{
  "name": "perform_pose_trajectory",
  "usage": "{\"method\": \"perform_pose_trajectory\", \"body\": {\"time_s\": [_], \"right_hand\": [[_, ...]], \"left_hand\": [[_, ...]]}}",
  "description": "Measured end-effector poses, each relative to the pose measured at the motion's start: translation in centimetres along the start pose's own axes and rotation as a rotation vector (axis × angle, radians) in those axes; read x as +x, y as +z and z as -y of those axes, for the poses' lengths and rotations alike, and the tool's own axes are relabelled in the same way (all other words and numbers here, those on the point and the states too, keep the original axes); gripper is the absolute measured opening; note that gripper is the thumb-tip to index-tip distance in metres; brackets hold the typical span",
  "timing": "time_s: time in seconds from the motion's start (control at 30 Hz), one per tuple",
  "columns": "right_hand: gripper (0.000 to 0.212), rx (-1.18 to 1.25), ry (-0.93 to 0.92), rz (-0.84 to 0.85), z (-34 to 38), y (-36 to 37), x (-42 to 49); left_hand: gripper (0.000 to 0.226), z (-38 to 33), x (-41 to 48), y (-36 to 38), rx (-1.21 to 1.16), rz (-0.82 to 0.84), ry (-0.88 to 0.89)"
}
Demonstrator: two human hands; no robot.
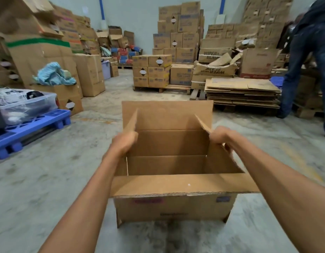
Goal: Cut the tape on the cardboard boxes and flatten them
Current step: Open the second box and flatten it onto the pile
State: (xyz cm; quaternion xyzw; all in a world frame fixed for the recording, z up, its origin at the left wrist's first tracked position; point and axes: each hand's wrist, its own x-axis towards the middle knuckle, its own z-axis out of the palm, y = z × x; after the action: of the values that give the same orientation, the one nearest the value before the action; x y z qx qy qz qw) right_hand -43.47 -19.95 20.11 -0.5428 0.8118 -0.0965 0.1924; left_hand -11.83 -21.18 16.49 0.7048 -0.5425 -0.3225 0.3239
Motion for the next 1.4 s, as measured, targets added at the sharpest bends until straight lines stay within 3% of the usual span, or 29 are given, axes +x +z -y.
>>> {"method": "perform_pose_trajectory", "body": {"time_s": [0.1,0.23,0.33,0.5,0.6,0.73,0.8,0.97,1.03,1.1,1.23,1.33,1.4], "right_hand": [[0.02,0.121,-0.057,0.074,-2.6,-3.5,-1.8],[0.059,0.135,-0.212,0.038,-4.8,-4.8,-3.8],[0.061,0.048,-0.36,-0.046,-5.8,-5.3,-4.3],[0.073,-0.38,-0.688,-0.335,-6.3,-5.1,-6.1],[0.072,-0.42,-0.898,-0.43,-7.9,-4.2,-8.3],[0.063,-0.49,-1.096,-0.467,-12.0,2.1,-8.8],[0.065,-0.549,-1.121,-0.363,-14.6,8.0,-8.2],[0.088,-0.541,-0.958,0.15,-18.9,23.5,-10.1],[0.086,-0.594,-0.764,0.436,-19.6,28.2,-12.8],[0.084,-0.613,-0.706,0.432,-20.0,31.9,-14.6],[0.105,-0.657,-0.573,0.33,-18.9,35.3,-14.6],[0.096,-0.577,-0.602,0.305,-15.3,35.4,-13.8],[0.085,-0.6,-0.567,0.321,-13.1,35.3,-13.2]], "left_hand": [[0.014,-0.2,-0.9,-3.7,-0.439,0.042,-0.017],[0.016,1.1,-1.5,-3.4,-0.727,-0.023,-0.05],[0.007,1.9,-0.8,-2.7,-0.875,-0.085,-0.035],[0.011,0.7,1.0,-2.2,-1.131,-0.148,-0.003],[0.009,1.4,1.9,-1.7,-1.294,-0.14,-0.017],[0.041,6.7,2.2,1.6,-1.504,-0.096,-0.178],[0.039,11.3,1.3,3.8,-1.529,-0.098,-0.309],[0.029,24.8,-2.7,7.8,-1.478,-0.159,-0.68],[0.031,27.9,-4.0,8.1,-1.4,-0.195,-0.807],[0.037,29.2,-4.6,8.3,-1.242,-0.115,-0.877],[0.023,29.9,-4.6,7.4,-0.407,0.101,-0.776],[0.051,32.2,-3.5,6.7,0.126,0.122,-0.594],[0.066,33.2,-3.6,6.6,0.271,0.138,-0.547]]}}
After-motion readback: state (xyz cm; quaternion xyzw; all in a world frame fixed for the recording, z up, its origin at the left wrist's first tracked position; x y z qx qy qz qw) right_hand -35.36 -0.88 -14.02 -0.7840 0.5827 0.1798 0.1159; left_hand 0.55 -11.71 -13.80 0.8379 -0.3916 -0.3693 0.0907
